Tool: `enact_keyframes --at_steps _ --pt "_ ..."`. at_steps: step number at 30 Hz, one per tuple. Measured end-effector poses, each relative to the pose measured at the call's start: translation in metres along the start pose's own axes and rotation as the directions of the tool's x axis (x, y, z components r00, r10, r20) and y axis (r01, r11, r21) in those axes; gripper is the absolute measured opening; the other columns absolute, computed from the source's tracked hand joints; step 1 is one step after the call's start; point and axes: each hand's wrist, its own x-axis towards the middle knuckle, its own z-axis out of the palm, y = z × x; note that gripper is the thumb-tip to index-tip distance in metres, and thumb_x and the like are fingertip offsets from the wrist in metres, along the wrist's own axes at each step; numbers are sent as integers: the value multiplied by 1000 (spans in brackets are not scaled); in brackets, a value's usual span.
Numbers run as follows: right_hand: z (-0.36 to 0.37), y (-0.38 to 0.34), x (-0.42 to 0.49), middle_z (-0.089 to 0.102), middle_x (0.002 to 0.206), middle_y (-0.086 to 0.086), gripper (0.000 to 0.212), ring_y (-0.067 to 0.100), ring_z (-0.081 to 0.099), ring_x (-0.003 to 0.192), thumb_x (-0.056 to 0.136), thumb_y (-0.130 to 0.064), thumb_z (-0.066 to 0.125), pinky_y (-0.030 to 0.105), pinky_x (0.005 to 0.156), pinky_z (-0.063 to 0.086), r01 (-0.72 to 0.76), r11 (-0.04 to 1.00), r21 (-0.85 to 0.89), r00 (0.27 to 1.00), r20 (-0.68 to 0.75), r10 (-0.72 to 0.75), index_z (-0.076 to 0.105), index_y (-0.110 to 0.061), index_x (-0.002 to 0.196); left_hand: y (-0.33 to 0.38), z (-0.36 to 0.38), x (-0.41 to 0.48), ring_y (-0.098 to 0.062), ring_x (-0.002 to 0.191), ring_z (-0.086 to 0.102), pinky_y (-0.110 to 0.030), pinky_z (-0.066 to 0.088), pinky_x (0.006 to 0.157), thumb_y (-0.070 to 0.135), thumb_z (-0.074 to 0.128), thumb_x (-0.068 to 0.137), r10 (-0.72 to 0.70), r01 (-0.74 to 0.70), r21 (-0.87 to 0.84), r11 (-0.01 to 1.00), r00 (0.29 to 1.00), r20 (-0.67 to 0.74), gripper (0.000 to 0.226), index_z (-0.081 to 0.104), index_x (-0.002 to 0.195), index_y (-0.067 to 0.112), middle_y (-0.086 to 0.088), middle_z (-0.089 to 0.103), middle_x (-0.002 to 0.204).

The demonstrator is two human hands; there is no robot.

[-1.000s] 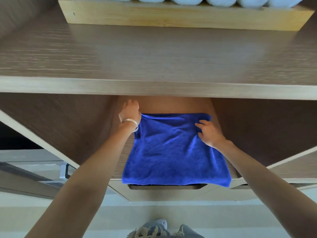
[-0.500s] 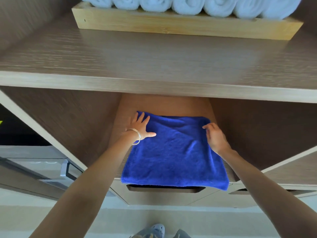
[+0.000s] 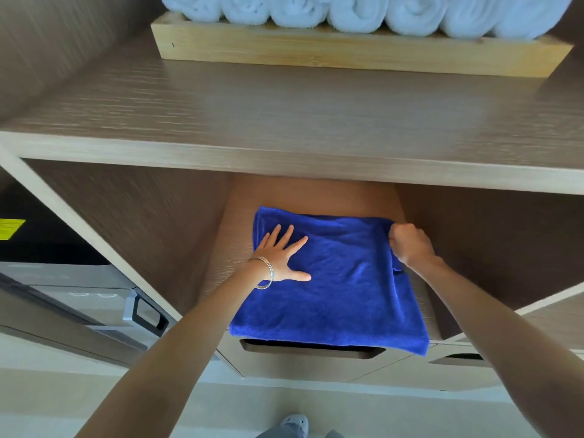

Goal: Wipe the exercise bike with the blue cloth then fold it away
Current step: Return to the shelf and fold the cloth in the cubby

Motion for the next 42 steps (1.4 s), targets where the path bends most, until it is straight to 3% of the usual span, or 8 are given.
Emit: enact_keyframes --at_steps 5,8,16,20,24,30,34,42 --pt "2 3 -8 55 119 21 29 37 57 105 88 6 48 40 85 47 3 994 -107 993 -114 -15 50 1 116 4 -13 -3 -27 142 -25 -46 -8 117 75 49 72 -41 40 17 999 997 68 98 -8 145 41 1 -23 156" --pt "21 -8 -17 49 120 21 37 37 52 105 83 14 46 41 89 46 108 994 33 975 -198 -100 54 -1 115 15 -10 -7 -32 143 -19 -47 -4 118 68 49 79 -72 72 47 996 997 2 92 -2 147 34 -6 -16 158" --pt "29 2 -28 20 156 11 63 29 26 141 88 13 38 33 114 28 181 983 -13 981 68 -180 28 -11 146 6 19 -35 -22 146 -14 -38 -1 120 60 34 91 -24 20 -24 1000 988 -154 66 5 146 39 2 -10 159" --pt "23 -20 -57 15 157 12 54 30 13 144 90 0 42 34 117 18 206 977 -63 978 -12 -207 34 -12 142 5 -1 -47 -23 142 25 -28 20 114 13 53 92 -66 -94 -470 878 948 -312 36 55 127 16 -7 37 149" --pt "34 -51 -105 41 145 9 35 26 30 139 92 -2 45 29 115 23 529 829 178 848 -150 -509 59 -8 124 -30 -4 -77 -32 108 55 -40 45 92 -7 49 81 -244 51 -354 934 815 -525 31 69 99 10 -9 65 112" --pt "45 -107 -134 41 144 -4 34 12 31 136 96 -16 47 22 108 30 591 723 358 788 -64 -612 55 -16 129 -30 6 -106 -27 102 60 -38 49 87 29 60 86 -421 306 -377 874 865 -272 24 62 106 16 -5 67 108" --pt "43 -131 -137 49 136 -5 33 13 40 128 96 -14 48 24 99 39 598 694 401 770 -47 -637 56 -18 127 -24 5 -108 -27 102 61 -38 50 90 30 63 83 -465 372 -400 838 870 -165 25 61 106 20 -4 69 107" --pt "45 -121 -135 58 122 -3 29 13 54 113 93 -9 51 23 92 45 533 708 464 815 -54 -577 62 -15 119 -25 0 -116 -28 93 60 -34 46 83 24 61 81 -457 285 -596 750 876 -157 9 58 85 16 -3 65 90"
